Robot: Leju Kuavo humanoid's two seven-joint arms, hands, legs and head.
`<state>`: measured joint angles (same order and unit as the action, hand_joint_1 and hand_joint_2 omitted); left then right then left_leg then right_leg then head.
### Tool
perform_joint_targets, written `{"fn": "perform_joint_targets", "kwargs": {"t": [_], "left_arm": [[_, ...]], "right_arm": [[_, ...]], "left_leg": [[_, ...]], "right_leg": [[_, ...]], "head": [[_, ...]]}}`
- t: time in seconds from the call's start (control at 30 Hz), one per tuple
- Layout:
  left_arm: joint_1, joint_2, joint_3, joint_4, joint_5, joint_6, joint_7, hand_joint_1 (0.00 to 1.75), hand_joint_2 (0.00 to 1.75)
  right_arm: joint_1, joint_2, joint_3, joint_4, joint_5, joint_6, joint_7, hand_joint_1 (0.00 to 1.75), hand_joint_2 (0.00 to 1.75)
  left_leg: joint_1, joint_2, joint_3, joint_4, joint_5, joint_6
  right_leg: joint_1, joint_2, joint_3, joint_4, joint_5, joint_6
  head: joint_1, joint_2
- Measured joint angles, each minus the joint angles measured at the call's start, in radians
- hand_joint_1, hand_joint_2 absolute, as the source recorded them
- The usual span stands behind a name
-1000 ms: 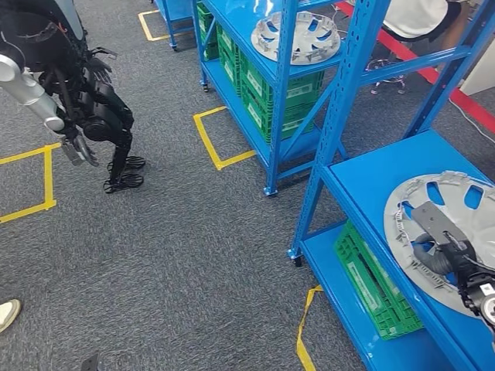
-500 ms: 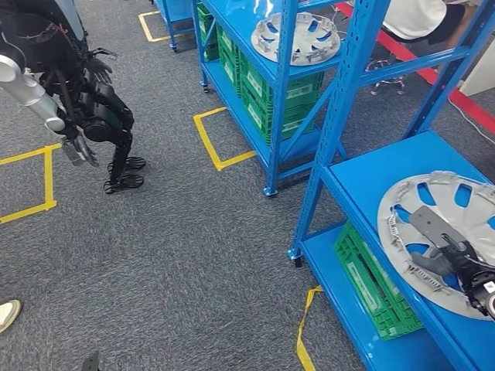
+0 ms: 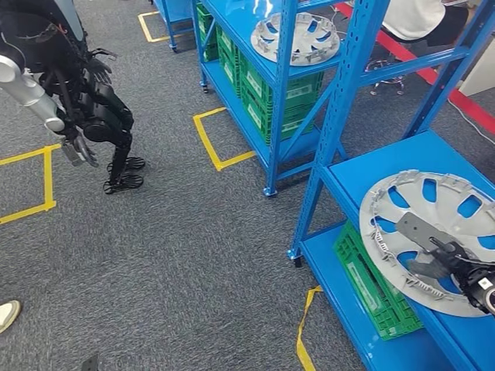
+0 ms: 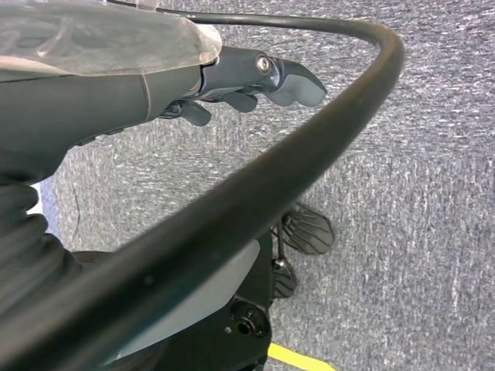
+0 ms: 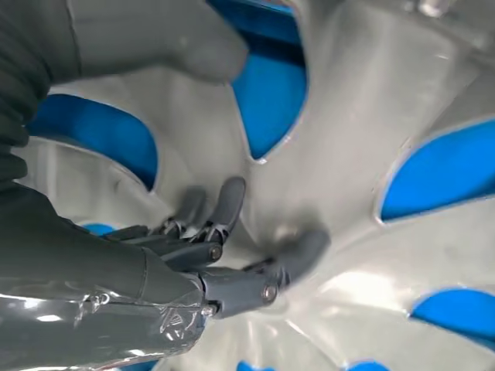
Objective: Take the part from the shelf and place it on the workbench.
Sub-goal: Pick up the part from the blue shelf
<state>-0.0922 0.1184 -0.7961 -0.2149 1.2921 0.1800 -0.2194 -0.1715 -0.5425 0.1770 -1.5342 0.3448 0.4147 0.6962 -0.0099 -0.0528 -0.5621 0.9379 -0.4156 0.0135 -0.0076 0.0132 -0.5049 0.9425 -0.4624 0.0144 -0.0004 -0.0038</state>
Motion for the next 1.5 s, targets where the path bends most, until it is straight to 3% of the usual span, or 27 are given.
{"fn": "perform_joint_targets", "kwargs": {"t": [0.47,0.63,0.77,0.9,1.07,1.23,1.5], "left_arm": [[0.000,-0.002,0.000,0.000,0.003,0.001,0.002,0.00,1.75],[0.000,-0.003,0.000,0.000,0.014,0.001,0.003,0.00,1.75],[0.000,-0.004,0.000,0.000,0.014,0.001,0.003,0.00,1.75],[0.000,-0.004,0.000,0.000,0.014,0.000,0.003,0.00,1.75],[0.000,-0.004,0.000,0.000,0.014,-0.001,0.003,0.00,1.75],[0.000,-0.004,0.000,0.000,0.014,-0.006,0.004,0.00,1.75],[0.000,-0.004,0.000,0.000,0.014,-0.007,0.008,0.00,1.75]], "right_arm": [[-0.002,0.006,0.000,0.000,0.019,0.013,-0.001,1.01,1.75],[-0.008,0.039,-0.021,-0.008,0.149,0.072,-0.001,0.98,1.75],[-0.009,0.048,-0.029,-0.009,0.151,0.074,-0.001,0.70,1.75],[-0.007,0.054,-0.036,-0.010,0.158,0.069,0.000,1.20,1.75],[-0.001,0.061,-0.057,-0.022,0.181,0.039,0.000,1.27,1.75],[0.006,0.071,-0.094,-0.052,0.240,0.020,0.000,1.48,1.75],[0.016,0.089,-0.141,-0.111,0.286,0.002,0.000,1.48,1.75]], "left_leg": [[0.000,0.000,0.000,0.000,0.000,0.000],[0.000,0.000,0.000,0.000,0.000,0.000],[0.000,0.000,0.000,0.000,0.000,0.000],[0.000,0.000,0.000,0.000,0.000,0.000],[0.000,0.000,0.000,0.000,0.000,0.000],[0.000,0.000,0.000,0.000,0.000,0.000],[0.000,0.000,0.000,0.000,0.000,0.000]], "right_leg": [[0.000,-0.001,0.000,0.000,0.000,0.000],[0.000,-0.001,0.000,0.000,0.000,0.000],[0.000,-0.001,0.000,0.000,0.000,0.000],[0.000,-0.001,0.000,0.000,0.000,0.000],[0.000,-0.001,0.000,0.000,0.000,0.000],[0.000,-0.001,0.000,0.000,0.000,0.000],[0.000,0.000,0.000,0.000,0.000,0.000]], "head": [[0.001,0.000],[0.001,0.000],[0.000,0.000],[0.000,0.000],[0.000,0.000],[0.001,0.000],[0.000,0.000]]}}
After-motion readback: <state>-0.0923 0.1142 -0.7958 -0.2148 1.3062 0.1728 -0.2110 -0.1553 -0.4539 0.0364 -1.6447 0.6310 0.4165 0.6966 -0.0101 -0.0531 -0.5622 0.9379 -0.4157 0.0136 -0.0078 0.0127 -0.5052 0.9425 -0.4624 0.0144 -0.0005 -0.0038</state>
